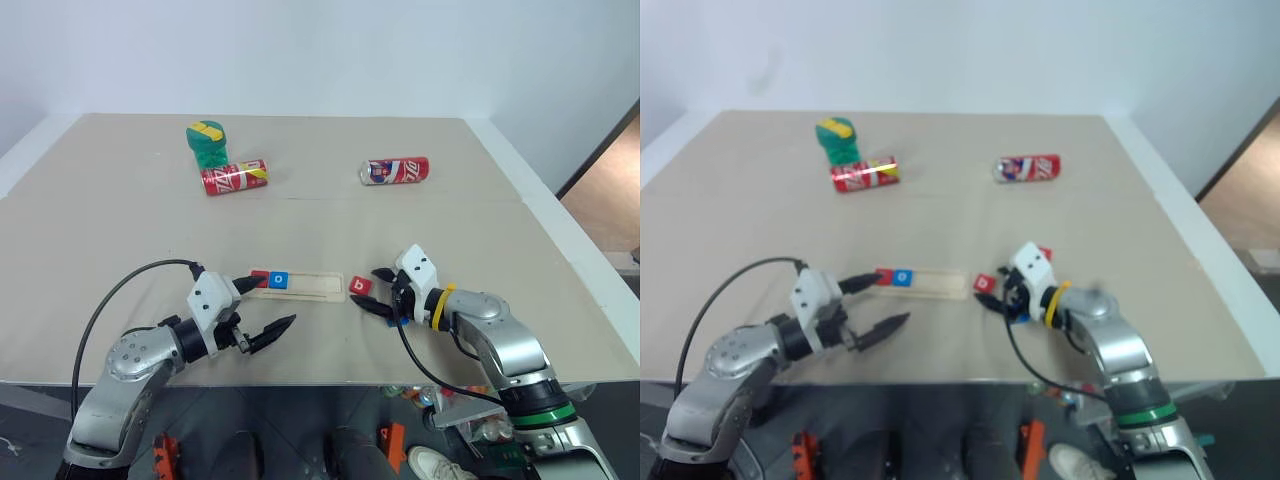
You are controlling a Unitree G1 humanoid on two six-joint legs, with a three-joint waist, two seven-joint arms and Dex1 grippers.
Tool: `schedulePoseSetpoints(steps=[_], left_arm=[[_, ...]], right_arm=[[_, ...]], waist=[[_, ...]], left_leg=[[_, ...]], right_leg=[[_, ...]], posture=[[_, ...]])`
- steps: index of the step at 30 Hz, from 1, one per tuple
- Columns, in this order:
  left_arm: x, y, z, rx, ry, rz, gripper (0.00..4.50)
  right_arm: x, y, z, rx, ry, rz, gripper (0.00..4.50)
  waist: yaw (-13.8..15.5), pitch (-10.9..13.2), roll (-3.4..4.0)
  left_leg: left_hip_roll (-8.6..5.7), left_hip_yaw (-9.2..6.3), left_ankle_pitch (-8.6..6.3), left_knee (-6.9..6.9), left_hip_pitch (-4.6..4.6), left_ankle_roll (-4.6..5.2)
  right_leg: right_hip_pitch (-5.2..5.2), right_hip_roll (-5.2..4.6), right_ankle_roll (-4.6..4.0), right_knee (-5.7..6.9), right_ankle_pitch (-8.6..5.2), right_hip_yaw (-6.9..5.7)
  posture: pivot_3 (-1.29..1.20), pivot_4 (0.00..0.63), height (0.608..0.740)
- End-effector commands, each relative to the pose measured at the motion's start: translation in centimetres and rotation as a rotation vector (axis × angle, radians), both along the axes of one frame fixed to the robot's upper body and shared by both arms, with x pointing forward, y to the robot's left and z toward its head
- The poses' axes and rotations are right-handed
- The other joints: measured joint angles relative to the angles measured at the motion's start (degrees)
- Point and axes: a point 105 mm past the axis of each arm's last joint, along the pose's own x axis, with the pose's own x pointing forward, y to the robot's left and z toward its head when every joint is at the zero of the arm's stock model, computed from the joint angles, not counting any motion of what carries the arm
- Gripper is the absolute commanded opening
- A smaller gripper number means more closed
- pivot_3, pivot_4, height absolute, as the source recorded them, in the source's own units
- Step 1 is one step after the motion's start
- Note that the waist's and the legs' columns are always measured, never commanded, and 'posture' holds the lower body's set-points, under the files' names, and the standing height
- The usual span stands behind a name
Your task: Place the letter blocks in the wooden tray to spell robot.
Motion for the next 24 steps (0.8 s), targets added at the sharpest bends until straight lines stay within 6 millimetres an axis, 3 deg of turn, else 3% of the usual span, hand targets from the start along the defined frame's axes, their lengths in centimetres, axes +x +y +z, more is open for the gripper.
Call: schedulePoseSetpoints(steps=[1, 4, 7, 11, 16, 21, 24], left_arm=[[-0.4, -0.7, 1.2, -0.016, -0.049, -0.030, 4.50], [-0.4, -1.0, 1.1, -0.022, -0.045, -0.031, 4.50], [-0.2, -0.8, 1.0, -0.037, -0.037, 0.006, 4.50], [0.5, 0.7, 0.8, -0.032, -0.064, 0.119, 4.50], [0.4, 2.3, 0.1, -0.028, -0.052, 0.237, 4.50], [0.5, 2.9, -0.4, -0.046, -0.033, 0.317, 4.50], [0.6, 2.9, -0.4, -0.042, -0.039, 0.332, 4.50]], right_arm=[[0.2, -0.1, 0.4, 0.001, -0.025, -0.002, 2.32], [-0.1, 0.2, 0.4, 0.005, -0.026, 0.007, 1.23], [-0.4, 0.4, 0.7, 0.015, -0.034, 0.009, 1.19], [-0.2, 1.0, 3.1, 0.047, -0.095, 0.032, 1.19], [-0.2, 5.8, 6.3, 0.067, -0.130, 0.260, 1.19], [-0.2, 9.1, 5.3, -0.023, -0.108, 0.456, 1.19], [0.2, 9.5, 4.6, -0.057, -0.102, 0.494, 1.19]], waist=[[0.0, 0.0, 0.00], [0.0, 0.0, 0.00], [0.0, 0.0, 0.00], [0.0, 0.0, -0.01], [-0.5, 0.0, -0.01], [-0.5, 0.0, -0.06], [-0.1, 0.0, -0.08]], left_leg=[[0.00, 0.00, 0.00, -0.02, 0.00, 0.00], [0.00, 0.00, 0.00, -0.02, 0.00, -0.01], [-0.01, -0.01, 0.00, -0.02, 0.00, 0.00], [0.00, 0.01, 0.00, -0.02, 0.00, -0.01], [0.04, 0.05, 0.00, -0.05, -0.05, 0.00], [0.08, 0.02, -0.01, -0.09, -0.09, -0.01], [0.05, 0.01, -0.01, -0.11, -0.17, -0.01]], right_leg=[[0.00, 0.00, 0.00, 0.00, -0.01, 0.00], [0.00, -0.01, 0.00, 0.00, -0.02, 0.00], [0.00, -0.01, 0.00, 0.00, -0.01, 0.01], [-0.03, -0.02, 0.00, -0.01, -0.01, 0.03], [-0.16, 0.00, -0.06, 0.00, 0.06, 0.03], [-0.18, 0.01, -0.14, 0.00, -0.03, -0.06], [-0.24, -0.01, -0.13, 0.00, -0.06, -0.08]], posture=[[0.00, 0.150, 0.740], [0.00, 0.150, 0.740], [0.00, 0.150, 0.740], [0.00, 0.150, 0.740], [0.00, 0.150, 0.740], [0.00, 0.150, 0.740], [0.00, 0.150, 0.740]])
